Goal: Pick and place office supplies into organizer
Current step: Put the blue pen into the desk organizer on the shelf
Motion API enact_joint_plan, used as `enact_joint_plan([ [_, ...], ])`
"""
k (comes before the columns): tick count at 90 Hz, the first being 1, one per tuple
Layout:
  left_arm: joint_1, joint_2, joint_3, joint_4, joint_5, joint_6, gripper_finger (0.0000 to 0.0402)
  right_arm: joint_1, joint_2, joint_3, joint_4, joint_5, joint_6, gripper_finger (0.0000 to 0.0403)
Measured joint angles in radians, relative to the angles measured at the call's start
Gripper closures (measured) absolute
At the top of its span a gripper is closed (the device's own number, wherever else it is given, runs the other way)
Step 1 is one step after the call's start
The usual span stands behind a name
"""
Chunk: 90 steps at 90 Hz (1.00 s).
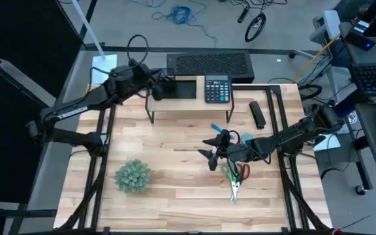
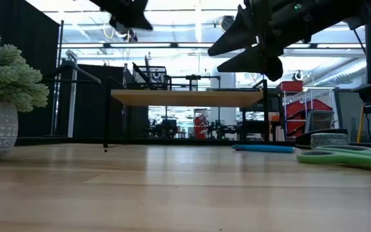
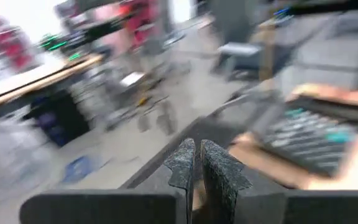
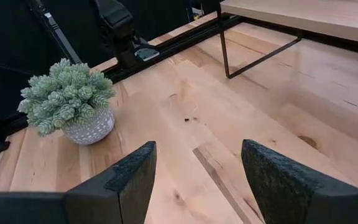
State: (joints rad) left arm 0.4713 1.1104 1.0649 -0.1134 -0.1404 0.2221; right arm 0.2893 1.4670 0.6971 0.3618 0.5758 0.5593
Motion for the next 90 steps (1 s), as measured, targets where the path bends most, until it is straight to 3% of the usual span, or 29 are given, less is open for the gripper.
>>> enact_joint_plan([
  [15,-0.081,-0.069,0.0,-0.091,0.039,0.024,0.0363,0.0,0.0,0.0,-0.017,-0.001,-0.03,0.0184],
  [37,-0.198,-0.136,0.0,-0.248,0.042,-0.05,0.0302,-0.029,-0.005,0.001,-0.09,-0.002,-0.205,0.0184],
  [58,-0.262,-0.154,0.0,-0.375,0.032,-0.084,0.0295,-0.137,-0.005,0.001,-0.4,-0.077,-0.082,0.0184],
  [90,-0.271,-0.153,0.0,-0.428,0.024,-0.086,0.0294,-0.321,-0.005,0.001,-0.585,-0.172,-0.027,0.0184],
])
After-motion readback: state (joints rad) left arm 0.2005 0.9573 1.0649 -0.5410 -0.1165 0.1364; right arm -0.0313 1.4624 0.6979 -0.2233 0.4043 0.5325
